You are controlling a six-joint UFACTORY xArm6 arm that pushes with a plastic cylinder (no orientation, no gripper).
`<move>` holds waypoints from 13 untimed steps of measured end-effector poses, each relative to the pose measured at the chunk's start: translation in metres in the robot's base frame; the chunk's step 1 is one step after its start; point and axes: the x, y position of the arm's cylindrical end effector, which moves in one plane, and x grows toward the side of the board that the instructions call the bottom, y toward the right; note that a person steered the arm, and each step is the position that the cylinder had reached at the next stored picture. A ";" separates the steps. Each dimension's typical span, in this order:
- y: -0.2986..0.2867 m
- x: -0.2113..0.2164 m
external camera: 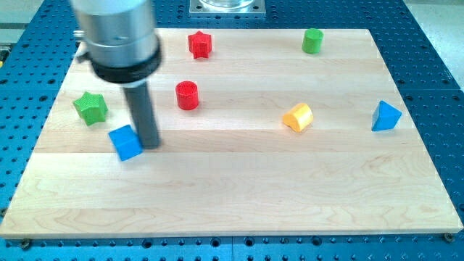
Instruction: Move the triangle diagonally to the bottom left of the yellow heart
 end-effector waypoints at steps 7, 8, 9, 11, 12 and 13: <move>-0.085 0.033; -0.085 0.031; -0.085 0.030; -0.085 0.029; -0.085 0.029; -0.085 0.029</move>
